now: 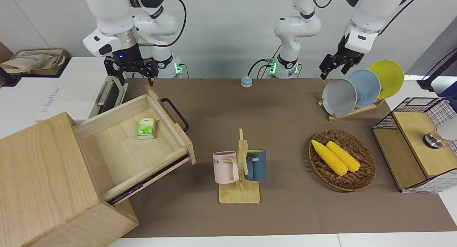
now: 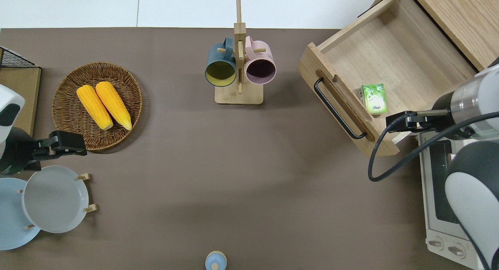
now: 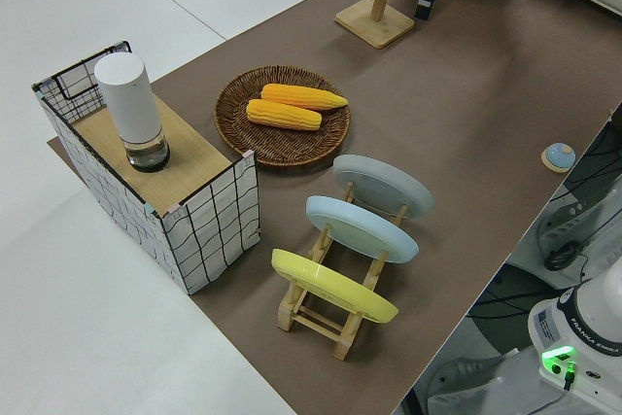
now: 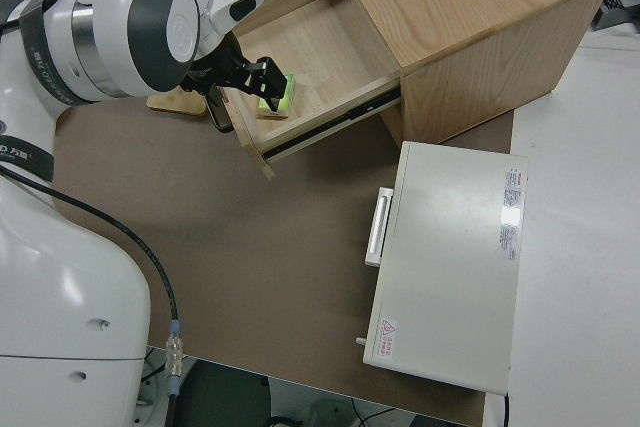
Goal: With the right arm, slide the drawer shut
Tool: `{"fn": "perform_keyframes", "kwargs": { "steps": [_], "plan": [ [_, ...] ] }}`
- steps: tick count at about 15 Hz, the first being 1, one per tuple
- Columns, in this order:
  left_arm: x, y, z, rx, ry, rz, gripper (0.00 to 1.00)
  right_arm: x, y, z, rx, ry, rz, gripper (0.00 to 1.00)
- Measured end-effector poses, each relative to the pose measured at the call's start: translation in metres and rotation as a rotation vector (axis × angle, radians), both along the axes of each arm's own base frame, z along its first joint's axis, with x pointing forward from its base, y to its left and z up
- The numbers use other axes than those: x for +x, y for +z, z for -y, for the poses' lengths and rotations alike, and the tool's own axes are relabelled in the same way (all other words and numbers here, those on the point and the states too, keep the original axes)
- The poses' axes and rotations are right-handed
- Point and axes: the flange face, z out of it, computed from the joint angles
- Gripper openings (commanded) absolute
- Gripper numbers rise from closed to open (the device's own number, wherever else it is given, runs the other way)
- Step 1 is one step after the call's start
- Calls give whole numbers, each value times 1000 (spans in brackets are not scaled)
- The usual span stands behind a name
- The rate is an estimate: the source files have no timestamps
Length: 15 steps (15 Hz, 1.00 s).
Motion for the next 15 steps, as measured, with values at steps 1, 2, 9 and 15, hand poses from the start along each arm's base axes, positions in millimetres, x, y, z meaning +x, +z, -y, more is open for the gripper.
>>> {"fn": "perform_keyframes", "kwargs": {
  "steps": [1,2,9,15],
  "plan": [
    [0,0,0,0,0,0,993,0,0,0,0,0,0,992],
    [0,0,0,0,0,0,993,0,0,-1,0,1,0,992],
    [0,0,0,0,0,0,993,-1,0,-6,-12,-1,2,981],
    [0,0,0,0,0,0,993,-6,0,-29,-58,41,-2,958]
  ]
}}
